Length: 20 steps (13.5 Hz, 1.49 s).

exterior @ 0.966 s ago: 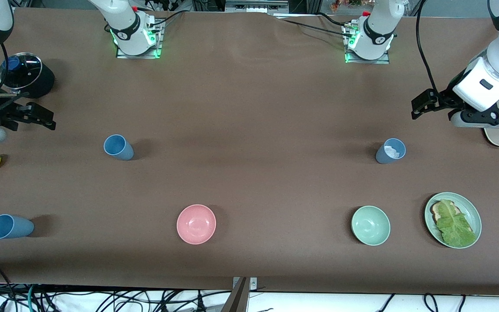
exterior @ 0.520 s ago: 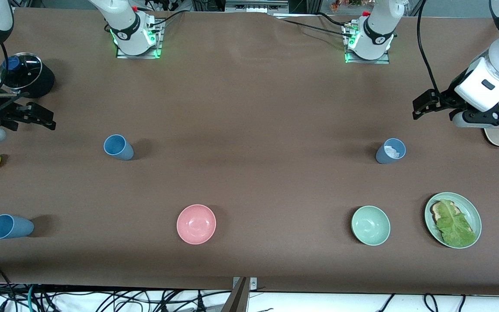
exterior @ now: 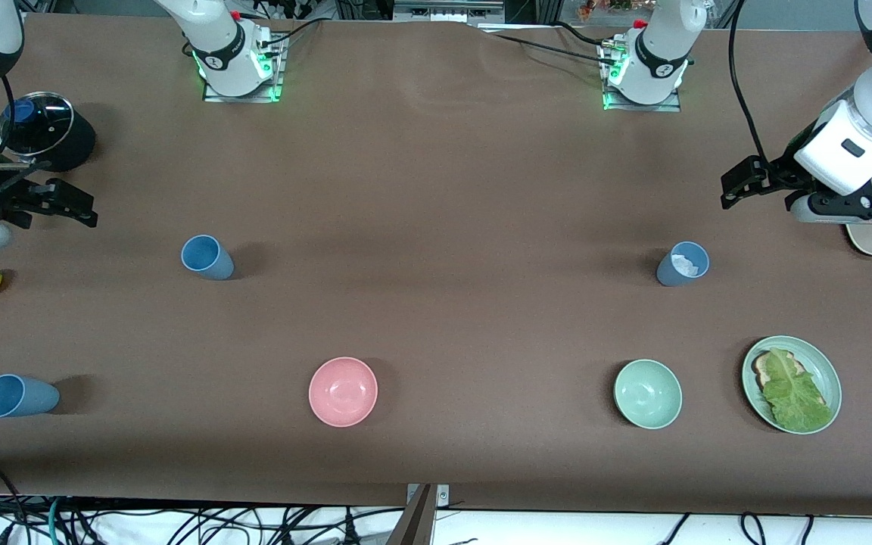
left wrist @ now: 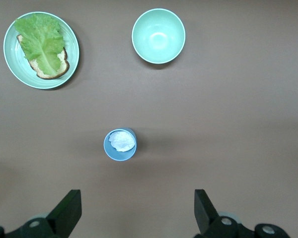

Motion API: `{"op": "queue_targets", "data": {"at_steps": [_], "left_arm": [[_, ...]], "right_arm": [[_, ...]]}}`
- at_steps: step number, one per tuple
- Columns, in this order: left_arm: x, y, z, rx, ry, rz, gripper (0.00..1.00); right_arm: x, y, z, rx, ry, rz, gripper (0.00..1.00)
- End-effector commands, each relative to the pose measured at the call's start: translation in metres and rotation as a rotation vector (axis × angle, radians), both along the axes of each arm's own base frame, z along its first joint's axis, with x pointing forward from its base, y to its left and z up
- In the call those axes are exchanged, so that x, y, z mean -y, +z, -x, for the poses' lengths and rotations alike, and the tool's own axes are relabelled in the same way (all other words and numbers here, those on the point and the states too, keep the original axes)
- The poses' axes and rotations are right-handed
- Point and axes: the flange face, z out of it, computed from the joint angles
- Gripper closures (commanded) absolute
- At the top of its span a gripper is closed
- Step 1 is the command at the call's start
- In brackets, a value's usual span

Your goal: Stack blue cups with both arms

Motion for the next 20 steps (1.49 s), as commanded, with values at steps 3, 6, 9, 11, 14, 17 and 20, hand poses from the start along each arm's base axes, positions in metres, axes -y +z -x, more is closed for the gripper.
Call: {"op": "queue_targets", "data": {"at_steps": [3,6,9,11,14,17,20], "left_arm": [[0.002,0.004,-0.003,0.002,-0.006,0.017,0.00],[0.002,0.004,-0.002,0.000,0.000,0.017,0.00],[0.002,0.004,-0.002,0.000,-0.006,0.017,0.00],[0.009,0.004,-0.002,0.002,-0.015,0.019,0.00],[-0.011,-0.035,-0.017,-0.079,0.014,0.016,0.00],[-0.053,-0.085,-0.033,-0.172,0.038,-0.006,0.00],[-0.078,-0.133,-0.051,-0.183,-0.058,-0.063,0.00]], "right_arm": [[-0.002,0.002,0.000,0.004,-0.011,0.004,0.00],[-0.002,0.002,0.000,0.004,-0.011,0.004,0.00],[-0.002,0.002,0.000,0.004,-0.011,0.004,0.00],[-0.002,0.002,0.000,0.004,-0.011,0.004,0.00],[-0.002,0.002,0.000,0.004,-0.011,0.004,0.00],[-0.002,0.002,0.000,0.004,-0.011,0.004,0.00],[-0.002,0.001,0.000,0.003,-0.011,0.004,0.00]]}}
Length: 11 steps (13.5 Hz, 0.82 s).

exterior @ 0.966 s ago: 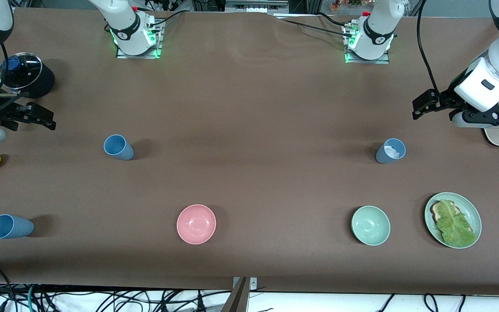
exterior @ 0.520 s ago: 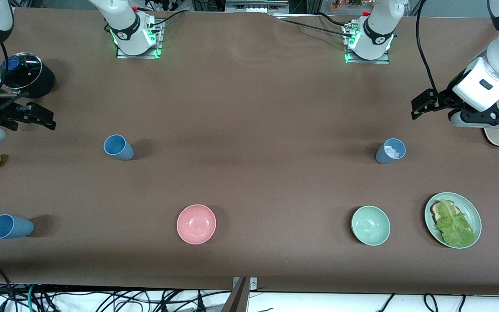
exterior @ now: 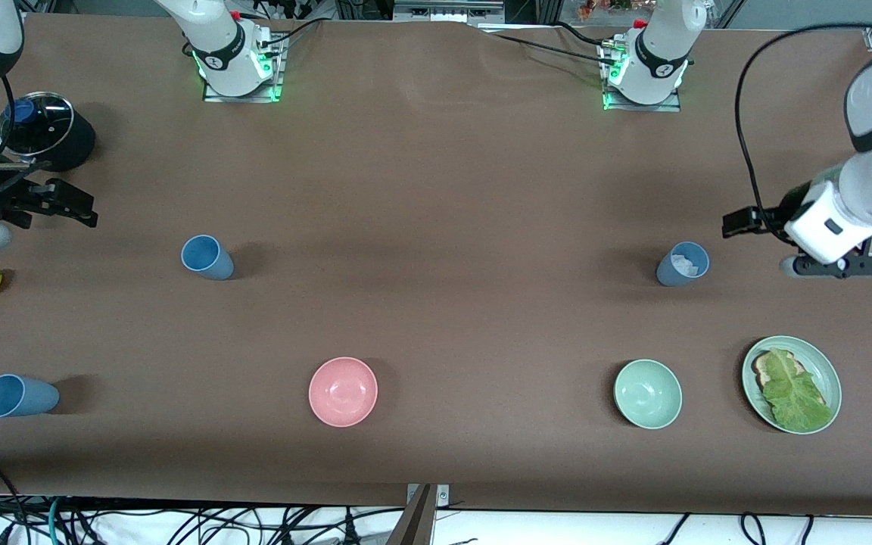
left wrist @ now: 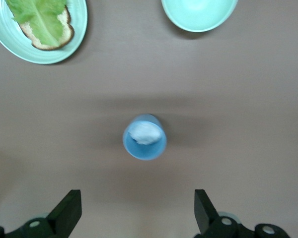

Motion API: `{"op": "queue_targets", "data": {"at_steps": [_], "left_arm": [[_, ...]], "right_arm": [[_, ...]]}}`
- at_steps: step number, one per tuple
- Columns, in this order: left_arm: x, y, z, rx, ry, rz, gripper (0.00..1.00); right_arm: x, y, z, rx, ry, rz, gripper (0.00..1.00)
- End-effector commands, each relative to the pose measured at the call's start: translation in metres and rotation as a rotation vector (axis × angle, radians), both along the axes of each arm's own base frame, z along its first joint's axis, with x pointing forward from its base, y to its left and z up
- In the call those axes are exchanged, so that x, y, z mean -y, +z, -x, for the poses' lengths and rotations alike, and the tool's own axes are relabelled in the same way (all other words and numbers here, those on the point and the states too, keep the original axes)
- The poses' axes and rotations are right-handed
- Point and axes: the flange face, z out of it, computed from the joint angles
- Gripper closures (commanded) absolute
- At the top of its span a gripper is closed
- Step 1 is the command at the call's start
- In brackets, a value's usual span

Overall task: Stack blue cups with both arms
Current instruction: 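Reach the left gripper down and grasp the blue cup with tissue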

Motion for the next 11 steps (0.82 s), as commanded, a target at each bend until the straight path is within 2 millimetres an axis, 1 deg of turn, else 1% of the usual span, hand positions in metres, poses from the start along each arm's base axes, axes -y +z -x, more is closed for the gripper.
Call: {"op": "queue_targets", "data": {"at_steps": [1,2,4,5,7,8,9,11], "left_arm": [[-0.014,-0.031,-0.015,-0.011,-0.096,-0.092,0.00],[-0.012,-0.044,-0.018,-0.027,-0.127,-0.137,0.01],[-0.019,-0.081,-0.019,-0.054,-0.139,-0.122,0.01],[-0.019,-0.097,-0.016,-0.036,-0.148,-0.118,0.01],[-0.018,-0.131,-0.009,0.002,-0.164,-0.108,0.01],[-0.016,-0.153,-0.002,0.016,-0.174,-0.101,0.01],[-0.015,-0.168,0.004,0.024,-0.186,-0.099,0.01],[-0.013,-0.186,0.018,-0.014,-0.196,-0.097,0.01]], "right_arm": [[-0.002,0.001,0.000,0.003,-0.011,0.004,0.00],[-0.002,0.002,0.000,0.004,-0.011,0.002,0.00],[-0.002,0.001,0.000,0.001,-0.011,0.002,0.00],[-0.002,0.001,0.001,0.000,-0.011,0.002,0.00],[-0.002,0.001,0.001,0.000,-0.011,0.002,0.00],[-0.001,0.001,0.001,0.000,-0.012,0.002,0.00],[-0.001,0.000,0.001,-0.003,-0.012,0.002,0.00],[-0.001,0.000,0.001,-0.003,-0.012,0.002,0.00]]}}
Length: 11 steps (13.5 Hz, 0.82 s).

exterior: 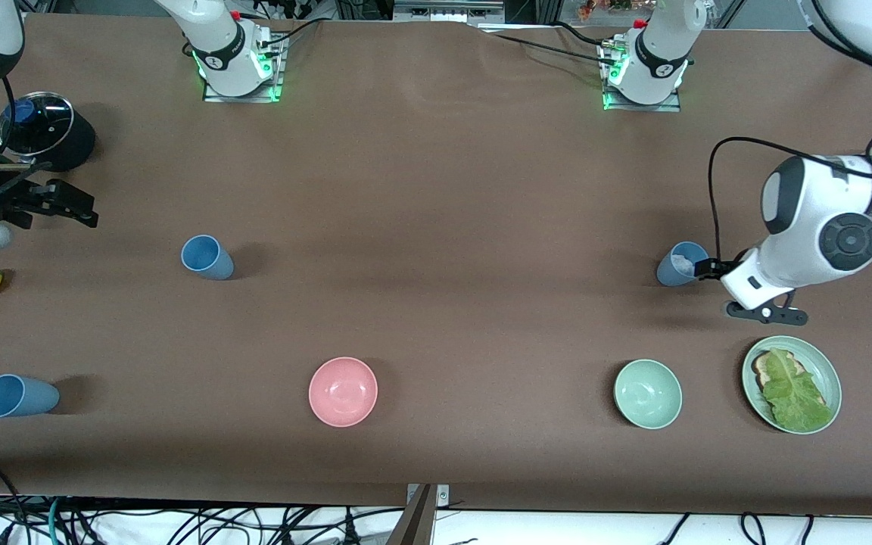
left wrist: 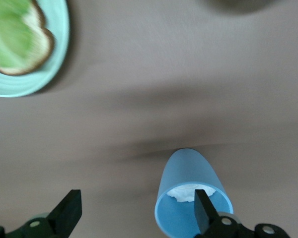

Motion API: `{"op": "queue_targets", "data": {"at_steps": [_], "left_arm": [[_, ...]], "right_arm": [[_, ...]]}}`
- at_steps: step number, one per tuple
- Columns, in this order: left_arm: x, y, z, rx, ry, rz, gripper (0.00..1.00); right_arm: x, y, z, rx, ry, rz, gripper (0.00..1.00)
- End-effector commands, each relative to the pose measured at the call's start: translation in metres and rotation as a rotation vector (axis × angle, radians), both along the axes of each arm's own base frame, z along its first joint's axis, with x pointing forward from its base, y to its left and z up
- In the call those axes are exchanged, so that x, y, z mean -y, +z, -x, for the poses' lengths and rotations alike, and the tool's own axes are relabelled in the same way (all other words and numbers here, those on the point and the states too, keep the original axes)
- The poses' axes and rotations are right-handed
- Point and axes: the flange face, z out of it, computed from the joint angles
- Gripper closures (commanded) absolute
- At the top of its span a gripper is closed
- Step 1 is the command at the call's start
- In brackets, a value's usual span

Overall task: Stack blue cups with both arms
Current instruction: 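Reach the left gripper down and grasp the blue cup with tissue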

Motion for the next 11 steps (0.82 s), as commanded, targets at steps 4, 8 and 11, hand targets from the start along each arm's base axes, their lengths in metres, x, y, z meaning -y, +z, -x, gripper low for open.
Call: {"op": "queue_targets", "data": {"at_steps": [4,8,11], "left_arm": [[0.000,-0.028,0.032,-0.048,-0.069,-0.010,0.36],[0.001,-0.043,0.031,-0.062,-0.094,0.005,1.00],[0.009,-0.038,0.027,-0.055,-0.098,0.011,1.00]], "right_arm": [[0.000,0.001,0.001,-0.001,-0.014,0.003,0.00],[0.000,0.001,0.001,0.002,-0.014,0.001,0.00],[0.000,0.000,0.000,0.000,-0.014,0.001,0.00]]}}
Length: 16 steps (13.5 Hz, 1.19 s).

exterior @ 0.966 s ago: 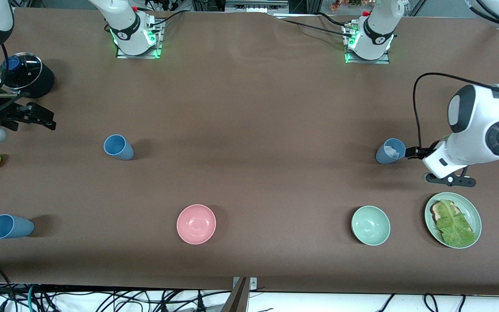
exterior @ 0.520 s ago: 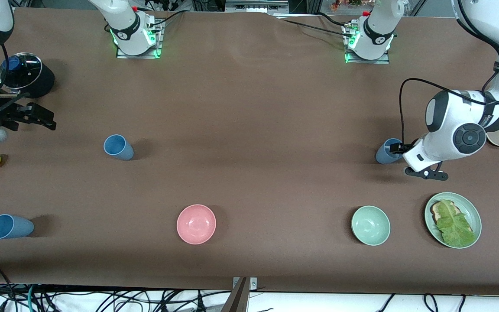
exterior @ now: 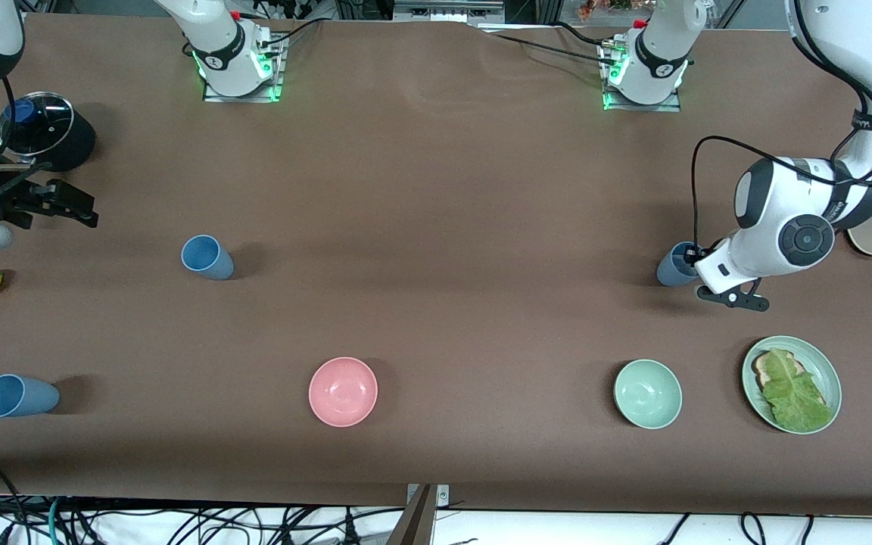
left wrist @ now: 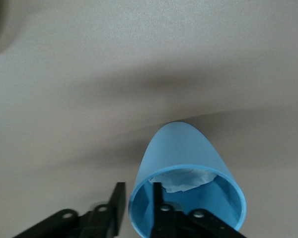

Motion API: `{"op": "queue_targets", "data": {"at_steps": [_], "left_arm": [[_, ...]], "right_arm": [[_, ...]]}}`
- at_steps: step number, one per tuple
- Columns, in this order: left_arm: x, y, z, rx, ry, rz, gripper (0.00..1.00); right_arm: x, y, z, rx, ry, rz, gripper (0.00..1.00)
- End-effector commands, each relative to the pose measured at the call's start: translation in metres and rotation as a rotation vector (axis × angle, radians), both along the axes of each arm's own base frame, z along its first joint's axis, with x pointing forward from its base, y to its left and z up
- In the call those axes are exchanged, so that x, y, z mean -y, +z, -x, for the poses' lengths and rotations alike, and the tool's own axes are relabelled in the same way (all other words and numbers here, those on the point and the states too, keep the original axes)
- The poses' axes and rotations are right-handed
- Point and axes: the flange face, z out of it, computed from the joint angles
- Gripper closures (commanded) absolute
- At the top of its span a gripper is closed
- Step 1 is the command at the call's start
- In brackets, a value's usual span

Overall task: Stack blue cups with both arms
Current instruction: 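Reach the left gripper down and grasp the blue cup with tissue, then carry the blue cup with the left gripper toward the table middle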

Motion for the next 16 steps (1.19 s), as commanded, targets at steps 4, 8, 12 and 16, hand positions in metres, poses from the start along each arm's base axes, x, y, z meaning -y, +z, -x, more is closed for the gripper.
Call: {"op": "queue_targets", "data": {"at_steps": [4,8,12,16], "left_arm": [[0.045,0.053,-0.025,0.035,-0.066,0.009,1.00],[0.137,0.082,-0.024,0.016,0.079,0.099,1.00],[0.257,0.101,0.004,0.024,0.166,0.132,1.00],[0.357,0.113,0.035,0.021,0.166,0.163,1.00]], "right_arm": [[0.000,-0.001,0.000,-0.001,-0.013,0.001,0.00],[0.000,-0.001,0.000,-0.001,-0.013,0.001,0.00],[0.000,-0.001,0.000,-0.001,-0.013,0.001,0.00],[0.000,-0.001,0.000,-0.001,-0.013,0.001,0.00]]}}
